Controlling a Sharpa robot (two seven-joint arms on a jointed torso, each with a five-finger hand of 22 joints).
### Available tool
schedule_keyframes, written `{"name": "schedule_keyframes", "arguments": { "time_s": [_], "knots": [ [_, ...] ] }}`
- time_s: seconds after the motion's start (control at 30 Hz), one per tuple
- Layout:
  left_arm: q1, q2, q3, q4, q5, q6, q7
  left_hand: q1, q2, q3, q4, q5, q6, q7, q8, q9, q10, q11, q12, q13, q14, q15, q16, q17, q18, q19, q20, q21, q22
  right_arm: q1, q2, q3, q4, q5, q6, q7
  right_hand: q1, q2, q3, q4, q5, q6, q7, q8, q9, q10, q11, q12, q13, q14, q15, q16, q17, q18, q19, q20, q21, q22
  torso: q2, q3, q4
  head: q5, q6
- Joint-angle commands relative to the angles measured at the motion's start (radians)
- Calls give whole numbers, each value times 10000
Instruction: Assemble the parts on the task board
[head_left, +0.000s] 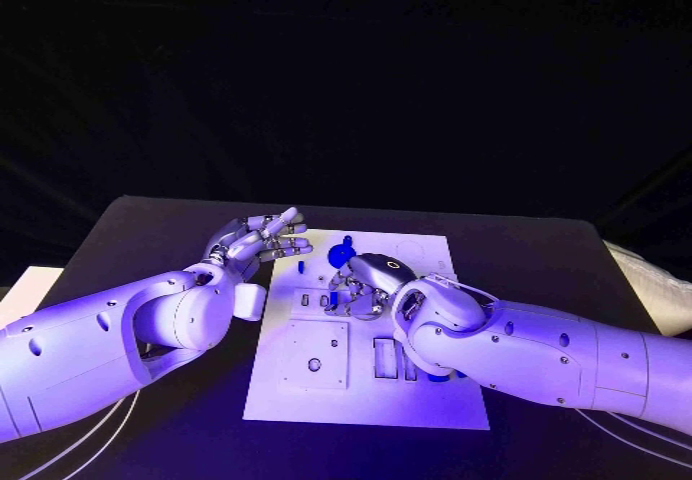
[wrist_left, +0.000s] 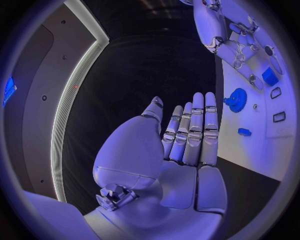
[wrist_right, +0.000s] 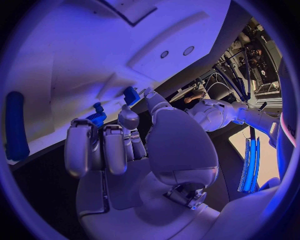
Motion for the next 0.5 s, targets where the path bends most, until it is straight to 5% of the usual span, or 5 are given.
{"name": "schedule_keyframes", "arguments": {
  "time_s": [0.03,0.23,0.27,0.37,0.5],
  "knots": [
    [4,13,6,-23,-405,220,-181,-10,73,15,-86,53,28,-68,26,1,105,-113,34,17,500,-144,299,219,52,398,-129,212,94,-9,-195,72,303,26,-1095,610,2,-37,-81,15,52,-69,29,-57,-16,-71,18,-59,-9,631,68,-24,642,-68,-14,56,-40,-7,-14,12,-23,9,18],
    [17,-31,7,-103,-1767,471,-1374,-75,98,66,-136,62,386,-519,163,31,1338,-695,561,329,2890,-862,2381,1576,55,2220,-842,1523,765,191,-950,273,1041,1056,-1160,2119,148,75,-133,48,79,-98,38,-59,-17,-89,23,-53,-18,617,74,-65,587,-63,-26,66,-57,-31,-84,85,-80,52,78],
    [32,-47,8,-110,-2113,564,-1709,-98,80,80,-117,67,500,-657,202,55,1761,-849,795,483,3292,-1006,3659,2670,48,2583,-1015,1918,991,288,-1127,295,1153,1503,-1070,2430,210,124,-134,48,83,-112,43,-64,-19,-114,27,-76,-39,604,77,-99,535,-54,-47,69,-81,-74,-105,100,-94,70,73],
    [125,-78,9,-132,-3244,941,-2916,-233,-53,21,-34,81,820,-939,372,153,2579,-1182,1691,1134,3698,-1316,9017,7999,4,3149,-1335,2989,1681,689,-1692,334,1354,3181,-596,3143,479,323,-79,0,118,-118,55,-57,-15,-183,32,-121,-82,556,81,-225,356,-19,-133,76,-183,-255,-186,149,-141,144,75],
    [400,-10,10,-258,-4995,1739,-4841,-536,-182,-151,212,52,1135,-1228,797,404,2714,-1495,3931,2975,3696,-1488,11939,11136,-438,3428,-1543,6331,5229,1208,-2424,353,1434,4856,-144,3508,667,490,-36,-36,142,-132,72,-57,-16,-295,42,-257,-208,525,89,-317,239,3,-188,82,-256,-374,-316,195,-199,231,23]
  ]
}}
